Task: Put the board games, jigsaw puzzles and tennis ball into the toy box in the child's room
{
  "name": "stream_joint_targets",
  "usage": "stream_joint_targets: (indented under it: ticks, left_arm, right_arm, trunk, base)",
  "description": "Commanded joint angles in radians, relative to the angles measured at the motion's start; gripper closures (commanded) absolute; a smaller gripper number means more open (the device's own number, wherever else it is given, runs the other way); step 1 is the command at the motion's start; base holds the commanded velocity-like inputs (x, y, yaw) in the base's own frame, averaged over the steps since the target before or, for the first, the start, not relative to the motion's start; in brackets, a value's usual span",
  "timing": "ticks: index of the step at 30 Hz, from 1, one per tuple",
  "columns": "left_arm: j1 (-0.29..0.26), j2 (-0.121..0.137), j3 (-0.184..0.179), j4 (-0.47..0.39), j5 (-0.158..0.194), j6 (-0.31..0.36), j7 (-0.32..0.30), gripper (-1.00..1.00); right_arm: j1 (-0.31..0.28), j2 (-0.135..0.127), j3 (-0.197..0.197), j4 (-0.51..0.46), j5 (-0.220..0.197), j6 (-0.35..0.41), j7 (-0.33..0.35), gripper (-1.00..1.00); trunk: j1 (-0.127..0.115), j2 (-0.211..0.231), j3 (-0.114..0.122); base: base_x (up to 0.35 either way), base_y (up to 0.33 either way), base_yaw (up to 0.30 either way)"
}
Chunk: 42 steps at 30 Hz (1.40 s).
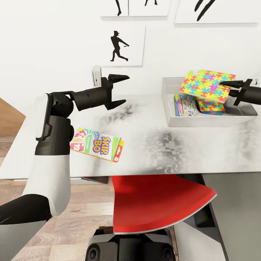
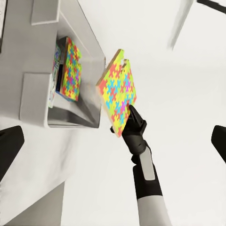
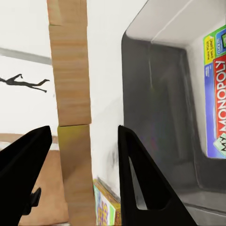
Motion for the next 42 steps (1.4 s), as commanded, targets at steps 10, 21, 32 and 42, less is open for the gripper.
stream_joint_targets:
  ticks: [10, 21, 32, 42]
  left_arm:
    - [-0.002, -0.001, 0.001, -0.005, 0.012, -0.001, 0.015, -1.00]
    - [0.000, 0.001, 0.001, -0.008, 0.013, 0.000, 0.018, -1.00]
    - [-0.002, 0.001, 0.000, -0.019, 0.056, 0.000, 0.019, -1.00]
    - [-0.012, 0.000, 0.000, -0.028, 0.077, 0.000, 0.020, -1.00]
  right_arm:
    - [-0.001, -0.008, 0.009, 0.000, 0.001, 0.001, 0.082, 1.00]
    - [-0.002, -0.010, 0.009, -0.013, 0.002, 0.001, 0.099, 1.00]
    - [-0.001, -0.009, 0.009, -0.036, 0.003, 0.001, 0.102, 1.00]
    - [-0.001, -0.002, 0.010, -0.039, 0.004, 0.001, 0.103, 1.00]
  trunk:
    - [0.001, -0.002, -0.018]
    - [0.001, -0.002, -0.036]
    - [0.001, -0.002, -0.054]
    - [0.001, -0.002, -0.070]
  base:
    - [0.000, 0.000, 0.000]
    - [0.000, 0.000, 0.000]
    - [0.000, 0.000, 0.000]
    - [0.000, 0.000, 0.000]
